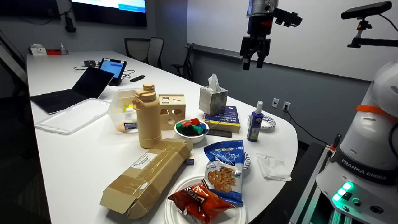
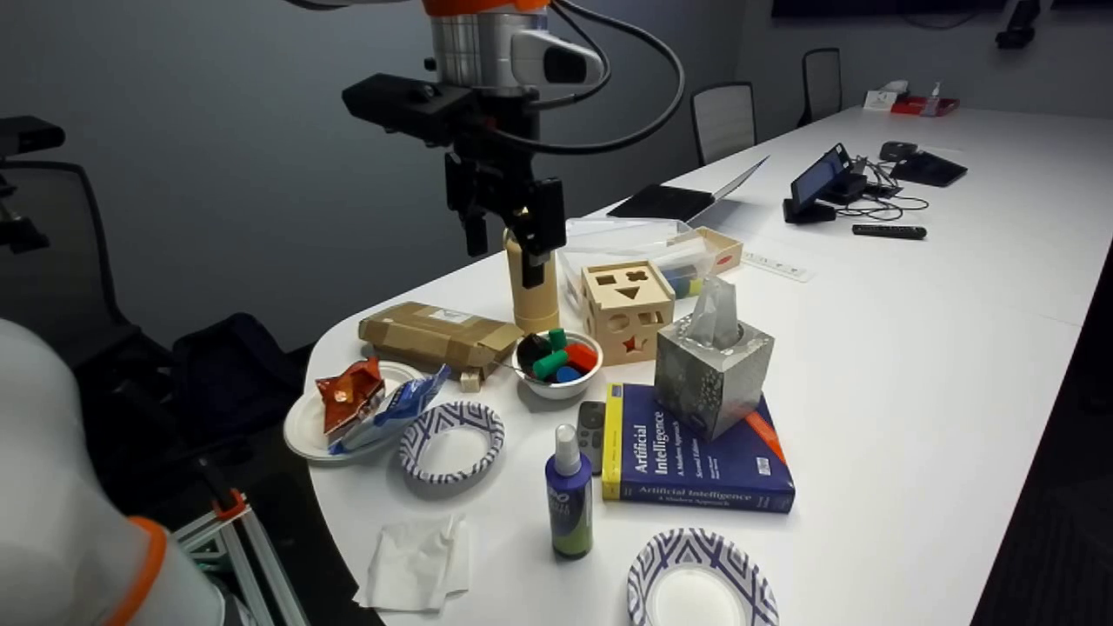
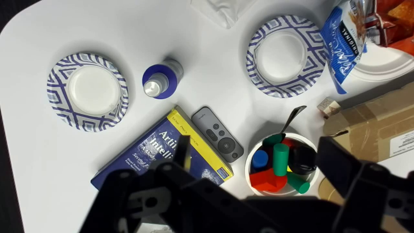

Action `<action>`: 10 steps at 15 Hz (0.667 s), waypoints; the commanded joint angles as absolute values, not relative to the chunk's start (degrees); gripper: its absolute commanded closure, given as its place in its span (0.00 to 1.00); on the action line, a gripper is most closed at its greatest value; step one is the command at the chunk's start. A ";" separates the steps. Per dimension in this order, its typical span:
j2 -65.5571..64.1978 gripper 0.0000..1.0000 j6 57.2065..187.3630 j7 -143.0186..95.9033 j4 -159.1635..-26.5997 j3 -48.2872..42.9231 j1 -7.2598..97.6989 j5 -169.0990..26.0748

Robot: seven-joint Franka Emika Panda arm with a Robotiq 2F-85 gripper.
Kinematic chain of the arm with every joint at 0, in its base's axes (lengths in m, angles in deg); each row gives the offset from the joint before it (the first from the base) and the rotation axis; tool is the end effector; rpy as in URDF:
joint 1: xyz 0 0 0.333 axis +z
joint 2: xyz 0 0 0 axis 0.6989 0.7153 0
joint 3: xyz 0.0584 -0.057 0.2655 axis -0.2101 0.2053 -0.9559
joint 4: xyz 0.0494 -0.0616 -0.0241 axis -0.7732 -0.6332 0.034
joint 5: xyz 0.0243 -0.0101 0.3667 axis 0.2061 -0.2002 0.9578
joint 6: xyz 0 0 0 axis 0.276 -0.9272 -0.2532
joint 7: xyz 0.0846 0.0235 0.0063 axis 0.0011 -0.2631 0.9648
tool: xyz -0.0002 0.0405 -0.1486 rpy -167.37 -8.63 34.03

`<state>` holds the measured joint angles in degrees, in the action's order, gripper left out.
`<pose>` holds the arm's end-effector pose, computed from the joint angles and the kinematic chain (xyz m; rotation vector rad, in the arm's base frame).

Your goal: Take the spoon and mix the objects on the bowl

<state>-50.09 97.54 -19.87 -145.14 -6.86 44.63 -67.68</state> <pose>0.3641 0.0050 0.3980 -3.1289 0.0207 0.0517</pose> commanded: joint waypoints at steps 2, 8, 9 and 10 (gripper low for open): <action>-46.88 0.00 97.58 -21.21 -143.34 -7.01 45.13 -65.36; -39.21 0.00 98.30 -27.75 -139.14 -8.83 46.49 -56.24; -37.99 0.00 98.83 -29.59 -138.59 -8.80 46.39 -53.94; -36.95 0.00 99.46 -31.14 -138.24 -8.71 46.20 -52.12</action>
<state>-41.04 98.73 -26.75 -141.29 -8.79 46.21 -56.96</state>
